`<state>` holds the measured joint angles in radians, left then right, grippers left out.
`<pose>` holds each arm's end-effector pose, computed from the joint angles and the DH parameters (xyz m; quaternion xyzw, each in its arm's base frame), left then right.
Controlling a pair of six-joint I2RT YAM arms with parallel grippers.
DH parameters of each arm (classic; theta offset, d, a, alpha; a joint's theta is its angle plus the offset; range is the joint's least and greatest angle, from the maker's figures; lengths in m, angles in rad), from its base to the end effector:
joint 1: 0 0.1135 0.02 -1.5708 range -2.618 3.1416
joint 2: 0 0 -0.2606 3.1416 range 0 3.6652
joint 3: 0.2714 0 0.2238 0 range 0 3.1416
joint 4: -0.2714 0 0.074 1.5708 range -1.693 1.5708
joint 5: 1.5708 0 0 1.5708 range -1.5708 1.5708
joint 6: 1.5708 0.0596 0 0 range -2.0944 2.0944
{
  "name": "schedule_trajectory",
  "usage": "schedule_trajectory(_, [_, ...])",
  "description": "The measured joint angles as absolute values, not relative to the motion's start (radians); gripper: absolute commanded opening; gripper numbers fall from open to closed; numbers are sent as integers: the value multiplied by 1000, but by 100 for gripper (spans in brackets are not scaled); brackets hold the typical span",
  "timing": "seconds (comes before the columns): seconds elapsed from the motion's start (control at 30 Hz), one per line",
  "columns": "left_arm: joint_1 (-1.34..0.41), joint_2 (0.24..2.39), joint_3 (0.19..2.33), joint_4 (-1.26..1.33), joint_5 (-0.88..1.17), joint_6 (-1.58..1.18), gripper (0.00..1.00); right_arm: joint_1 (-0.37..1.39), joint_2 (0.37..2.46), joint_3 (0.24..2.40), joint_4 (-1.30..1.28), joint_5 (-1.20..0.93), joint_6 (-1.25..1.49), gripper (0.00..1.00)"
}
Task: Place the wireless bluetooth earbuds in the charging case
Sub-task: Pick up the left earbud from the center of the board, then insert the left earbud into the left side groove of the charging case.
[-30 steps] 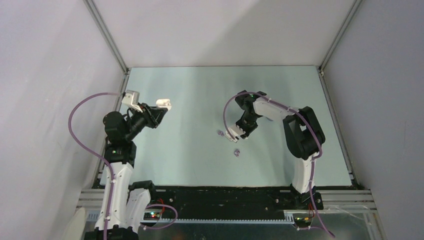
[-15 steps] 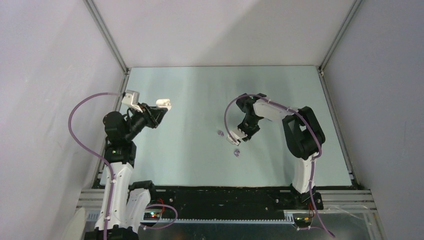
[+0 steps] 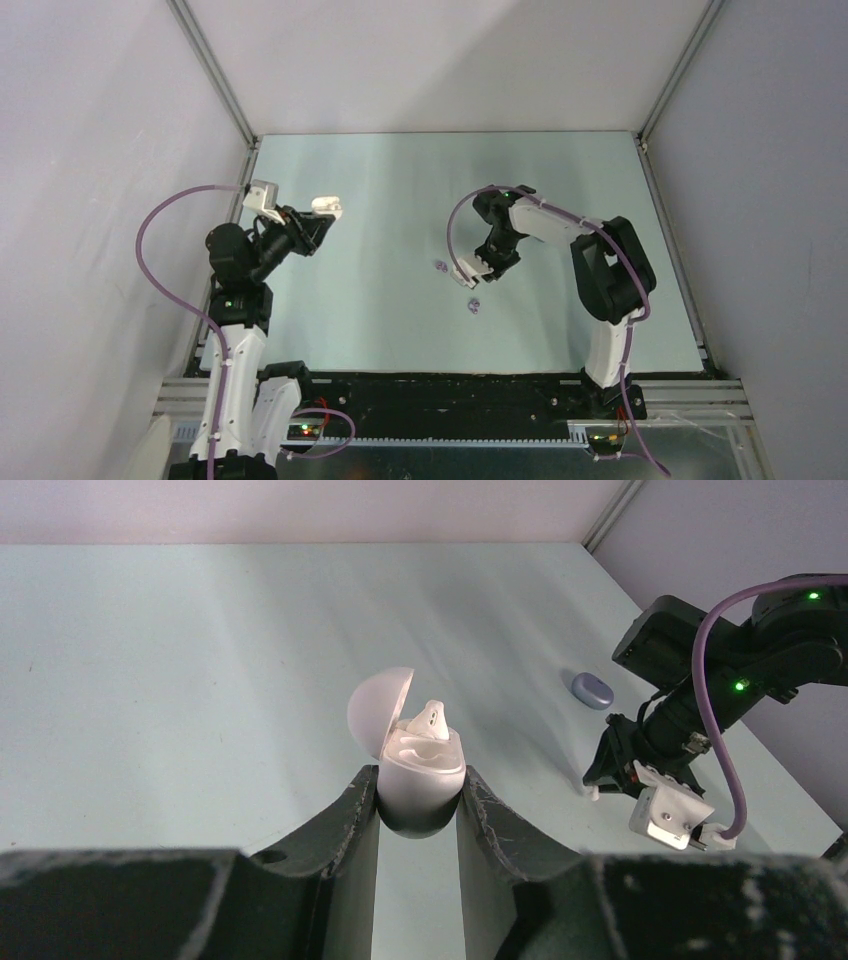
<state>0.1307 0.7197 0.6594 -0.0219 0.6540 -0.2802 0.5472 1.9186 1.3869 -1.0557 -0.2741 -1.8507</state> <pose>0.1671 -0.0146 0.3222 0.0709 0.7263 -0.2835 0.6221 0.2674 0.1818 0.1695 -0.9225 0.3610 0.1136 0.0763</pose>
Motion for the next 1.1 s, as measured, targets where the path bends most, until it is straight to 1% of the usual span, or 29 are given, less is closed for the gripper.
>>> schedule_trajectory(0.13, [131, 722, 638, 17, 674, -281, 0, 559, 1886, 1401, -1105, -302, -1724, 0])
schedule_trajectory(0.27, [131, 747, 587, 119, 743, -294, 0, 566, 1857, 1493, -1193, -377, -1517, 0])
schedule_trajectory(0.5, [70, 853, 535, 263, 878, -297, 0, 556, 1794, 1739, -1230, -581, -933, 0])
schedule_trajectory(0.6, [-1, 870, 525, 298, 926, -278, 0, 562, 1734, 1787, -1172, -630, -689, 0])
schedule_trajectory(0.7, [-65, 880, 524, 333, 957, -262, 0, 594, 1670, 1823, -1116, -646, -507, 0])
schedule_trajectory(0.93, [-156, 894, 524, 389, 984, -252, 0, 697, 1641, 1963, -1006, -633, -241, 0])
schedule_trajectory(1.1, [-187, 894, 529, 384, 1009, -224, 0, 756, 1668, 2019, -977, -581, -179, 0])
